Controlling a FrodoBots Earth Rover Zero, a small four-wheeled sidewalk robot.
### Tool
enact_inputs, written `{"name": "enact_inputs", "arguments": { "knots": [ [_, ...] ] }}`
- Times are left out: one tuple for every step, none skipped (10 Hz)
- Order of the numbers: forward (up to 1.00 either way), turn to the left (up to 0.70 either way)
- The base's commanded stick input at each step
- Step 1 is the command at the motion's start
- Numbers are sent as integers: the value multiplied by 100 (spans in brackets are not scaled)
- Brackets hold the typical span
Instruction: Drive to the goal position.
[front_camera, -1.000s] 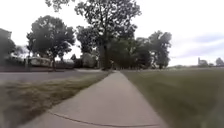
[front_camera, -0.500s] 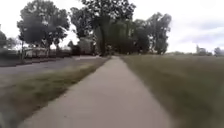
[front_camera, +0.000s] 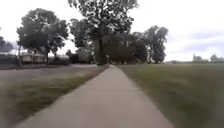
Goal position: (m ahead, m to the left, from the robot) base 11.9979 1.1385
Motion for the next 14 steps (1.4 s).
{"name": "enact_inputs", "arguments": {
  "knots": [
    [100,0],
    [100,0],
    [100,0],
    [100,0],
    [100,0],
    [100,0],
    [100,0],
    [100,0],
    [100,0],
    [100,0],
    [100,0],
    [100,0],
    [100,0],
    [100,0]
  ]
}}
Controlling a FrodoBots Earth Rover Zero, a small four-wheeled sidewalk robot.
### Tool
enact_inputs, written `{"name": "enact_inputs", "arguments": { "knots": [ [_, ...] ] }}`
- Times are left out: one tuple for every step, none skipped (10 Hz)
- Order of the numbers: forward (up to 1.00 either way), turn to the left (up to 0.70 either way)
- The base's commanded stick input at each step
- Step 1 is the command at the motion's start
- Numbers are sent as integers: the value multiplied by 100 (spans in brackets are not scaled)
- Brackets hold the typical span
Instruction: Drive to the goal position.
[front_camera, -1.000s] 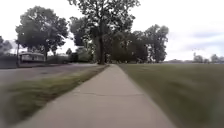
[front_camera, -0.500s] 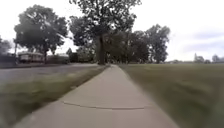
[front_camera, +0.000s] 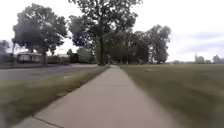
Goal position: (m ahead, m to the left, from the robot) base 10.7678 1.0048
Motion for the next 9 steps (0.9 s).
{"name": "enact_inputs", "arguments": {
  "knots": [
    [100,0],
    [100,0],
    [100,0],
    [100,0],
    [100,0],
    [100,0],
    [100,0],
    [100,0],
    [100,0]
  ]
}}
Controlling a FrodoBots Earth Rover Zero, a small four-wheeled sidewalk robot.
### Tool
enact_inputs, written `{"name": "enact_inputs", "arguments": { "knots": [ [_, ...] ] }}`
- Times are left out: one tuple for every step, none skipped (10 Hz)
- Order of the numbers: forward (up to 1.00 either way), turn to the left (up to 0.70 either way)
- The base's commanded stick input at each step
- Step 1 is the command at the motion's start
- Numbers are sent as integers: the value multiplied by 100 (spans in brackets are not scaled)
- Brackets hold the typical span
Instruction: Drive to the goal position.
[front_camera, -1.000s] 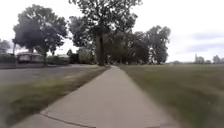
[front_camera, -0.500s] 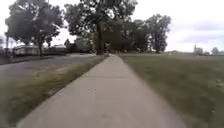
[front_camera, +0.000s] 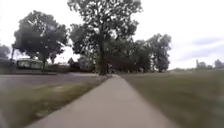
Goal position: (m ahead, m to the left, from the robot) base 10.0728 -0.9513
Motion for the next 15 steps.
{"name": "enact_inputs", "arguments": {
  "knots": [
    [100,0],
    [100,0],
    [100,0],
    [100,0],
    [100,0],
    [100,0],
    [100,0],
    [100,0],
    [100,0],
    [100,0],
    [100,0],
    [100,0],
    [100,0],
    [100,0],
    [100,0]
  ]
}}
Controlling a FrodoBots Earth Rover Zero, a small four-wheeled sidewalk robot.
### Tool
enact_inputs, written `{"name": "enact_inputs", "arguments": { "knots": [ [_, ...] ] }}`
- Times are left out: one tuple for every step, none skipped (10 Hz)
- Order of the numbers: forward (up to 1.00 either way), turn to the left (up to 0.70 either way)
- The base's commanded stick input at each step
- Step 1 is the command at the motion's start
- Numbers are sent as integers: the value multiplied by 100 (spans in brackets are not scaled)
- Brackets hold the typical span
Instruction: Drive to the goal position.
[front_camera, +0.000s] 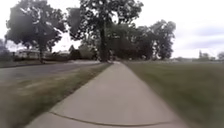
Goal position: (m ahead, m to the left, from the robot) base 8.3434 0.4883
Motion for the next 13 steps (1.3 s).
{"name": "enact_inputs", "arguments": {
  "knots": [
    [100,-1],
    [100,0],
    [100,0],
    [100,0],
    [100,0],
    [100,0],
    [100,0],
    [100,0],
    [100,0],
    [100,0],
    [100,0],
    [100,0],
    [100,-30]
  ]
}}
